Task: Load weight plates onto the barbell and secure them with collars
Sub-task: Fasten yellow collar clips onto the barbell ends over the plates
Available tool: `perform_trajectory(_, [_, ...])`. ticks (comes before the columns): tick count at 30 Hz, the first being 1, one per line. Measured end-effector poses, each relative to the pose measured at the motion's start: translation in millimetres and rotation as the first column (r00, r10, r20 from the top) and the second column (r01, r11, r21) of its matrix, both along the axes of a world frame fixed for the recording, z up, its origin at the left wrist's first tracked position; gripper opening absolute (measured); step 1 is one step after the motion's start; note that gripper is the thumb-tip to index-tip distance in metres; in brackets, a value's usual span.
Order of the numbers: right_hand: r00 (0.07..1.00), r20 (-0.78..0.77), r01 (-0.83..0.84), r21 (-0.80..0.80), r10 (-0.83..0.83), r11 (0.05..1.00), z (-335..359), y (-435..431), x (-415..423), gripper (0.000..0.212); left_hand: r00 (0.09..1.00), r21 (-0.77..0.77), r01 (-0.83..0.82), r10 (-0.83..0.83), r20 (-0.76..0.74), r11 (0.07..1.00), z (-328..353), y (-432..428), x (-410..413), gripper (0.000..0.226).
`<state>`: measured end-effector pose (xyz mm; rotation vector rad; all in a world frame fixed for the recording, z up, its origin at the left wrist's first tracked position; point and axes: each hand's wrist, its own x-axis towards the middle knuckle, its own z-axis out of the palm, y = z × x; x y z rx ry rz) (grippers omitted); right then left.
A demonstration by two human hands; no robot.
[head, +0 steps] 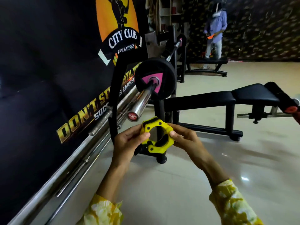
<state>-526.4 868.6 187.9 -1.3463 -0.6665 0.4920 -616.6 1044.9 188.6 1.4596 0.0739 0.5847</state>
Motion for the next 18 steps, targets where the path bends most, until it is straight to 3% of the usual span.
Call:
perform_trajectory(3, [0.999,0.042,0.020,0.063,-0.023,0.998,0,33,-20,0.033,0.996,0.059,0.087,-0.087,-0.013,0.994,9,38,-13,0.036])
perform_trajectory(11, [0.938,0.011,0.330,0.269,-0.346,0.905,-5,122,-46,0.037,0.988,0.144,0.153,-0.151,-0.025,0.978,26,119,14,0.041])
perform_trajectory(18, [0.864,-0.042,0.491,0.290,-0.502,0.822,-17,146,-36,0.039,0.964,0.190,0.266,-0.261,-0.050,0.945,16,140,57,0.050])
